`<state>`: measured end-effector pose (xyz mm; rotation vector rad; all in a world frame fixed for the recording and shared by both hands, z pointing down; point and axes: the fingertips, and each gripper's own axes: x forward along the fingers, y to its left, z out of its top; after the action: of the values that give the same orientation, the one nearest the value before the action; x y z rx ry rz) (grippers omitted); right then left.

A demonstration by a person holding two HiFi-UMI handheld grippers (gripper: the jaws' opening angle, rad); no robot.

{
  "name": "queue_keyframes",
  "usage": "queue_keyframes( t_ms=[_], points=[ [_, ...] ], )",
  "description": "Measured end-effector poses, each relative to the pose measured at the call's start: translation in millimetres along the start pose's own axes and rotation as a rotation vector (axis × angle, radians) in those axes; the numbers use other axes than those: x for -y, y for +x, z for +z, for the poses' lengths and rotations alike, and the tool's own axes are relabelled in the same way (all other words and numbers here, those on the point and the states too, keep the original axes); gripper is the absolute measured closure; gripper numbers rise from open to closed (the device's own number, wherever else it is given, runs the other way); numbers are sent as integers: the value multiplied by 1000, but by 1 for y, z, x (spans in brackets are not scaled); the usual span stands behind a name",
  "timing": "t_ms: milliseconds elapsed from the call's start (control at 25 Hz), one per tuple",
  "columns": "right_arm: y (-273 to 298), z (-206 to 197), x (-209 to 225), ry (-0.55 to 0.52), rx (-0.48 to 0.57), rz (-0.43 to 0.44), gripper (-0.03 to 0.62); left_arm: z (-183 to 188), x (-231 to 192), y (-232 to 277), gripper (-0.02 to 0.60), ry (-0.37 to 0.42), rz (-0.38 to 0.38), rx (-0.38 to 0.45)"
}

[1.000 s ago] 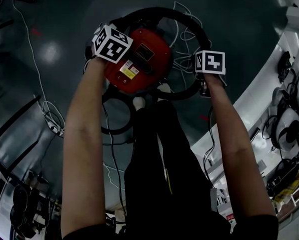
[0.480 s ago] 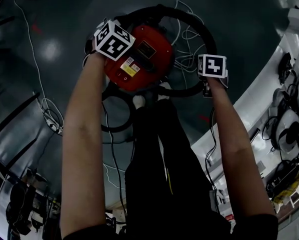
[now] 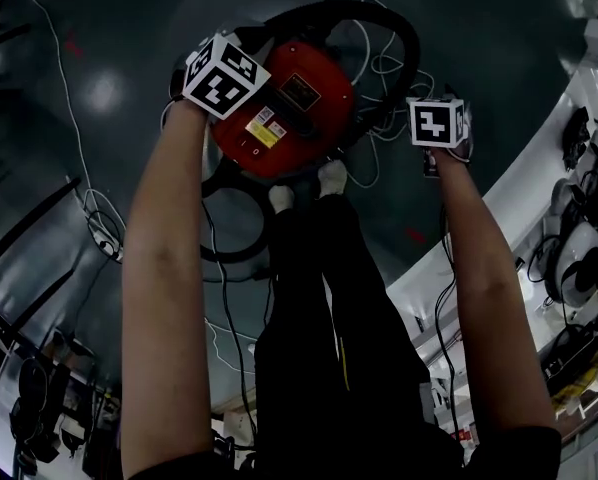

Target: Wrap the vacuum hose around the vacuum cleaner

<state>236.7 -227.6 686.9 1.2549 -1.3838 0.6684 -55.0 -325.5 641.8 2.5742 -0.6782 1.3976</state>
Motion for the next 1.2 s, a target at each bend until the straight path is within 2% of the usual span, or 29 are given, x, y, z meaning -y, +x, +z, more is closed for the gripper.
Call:
queue_keyframes(
  t_ms=[80, 120, 360, 520, 640, 720, 800, 880, 960, 1040, 1200],
  points=[
    [-4, 22, -11, -61, 63, 23, 351, 0, 1, -1, 558, 7, -7, 3],
    [-7, 34, -19, -93, 98, 44, 362, 0, 1, -1, 561, 8, -9, 1],
    [-33, 115, -77, -289, 305, 191, 365, 0, 0, -2, 566, -6, 0, -8],
    [-49, 156, -103, -383, 374, 262, 364, 0, 0, -4, 577, -29, 16, 12],
    [-53, 181, -116, -512, 415, 311, 362, -1, 3, -3, 577, -24, 13, 19],
    [-52, 192, -125, -646, 416, 349, 347, -1, 5, -4, 577, -29, 7, 27],
    [-48, 196, -133, -842, 386, 368, 332, 1, 6, -5, 578, -45, -6, 46],
    [-40, 197, -140, -1058, 343, 353, 318, 3, 7, -5, 580, -63, -25, 66],
    [-29, 198, -146, -1206, 303, 335, 316, 3, 7, -4, 579, -57, -33, 73],
    [-19, 197, -154, -1264, 250, 358, 326, 2, 7, -3, 579, -52, -34, 80],
    [-6, 195, -159, -1288, 165, 407, 379, 3, 3, -5, 579, -107, -14, 128]
  ],
)
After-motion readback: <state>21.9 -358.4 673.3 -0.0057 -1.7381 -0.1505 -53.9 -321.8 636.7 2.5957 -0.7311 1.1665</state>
